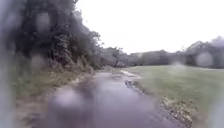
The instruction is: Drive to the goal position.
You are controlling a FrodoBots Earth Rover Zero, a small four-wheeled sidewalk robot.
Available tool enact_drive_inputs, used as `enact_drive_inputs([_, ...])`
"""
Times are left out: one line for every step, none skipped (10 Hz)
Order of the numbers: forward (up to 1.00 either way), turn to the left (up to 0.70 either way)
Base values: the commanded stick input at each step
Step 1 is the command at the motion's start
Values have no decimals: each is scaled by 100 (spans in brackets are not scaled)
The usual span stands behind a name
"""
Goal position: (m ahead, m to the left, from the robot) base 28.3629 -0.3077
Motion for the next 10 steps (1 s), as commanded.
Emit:
enact_drive_inputs([85,2])
enact_drive_inputs([85,2])
enact_drive_inputs([85,2])
enact_drive_inputs([85,2])
enact_drive_inputs([85,2])
enact_drive_inputs([85,2])
enact_drive_inputs([85,2])
enact_drive_inputs([85,2])
enact_drive_inputs([85,2])
enact_drive_inputs([85,2])
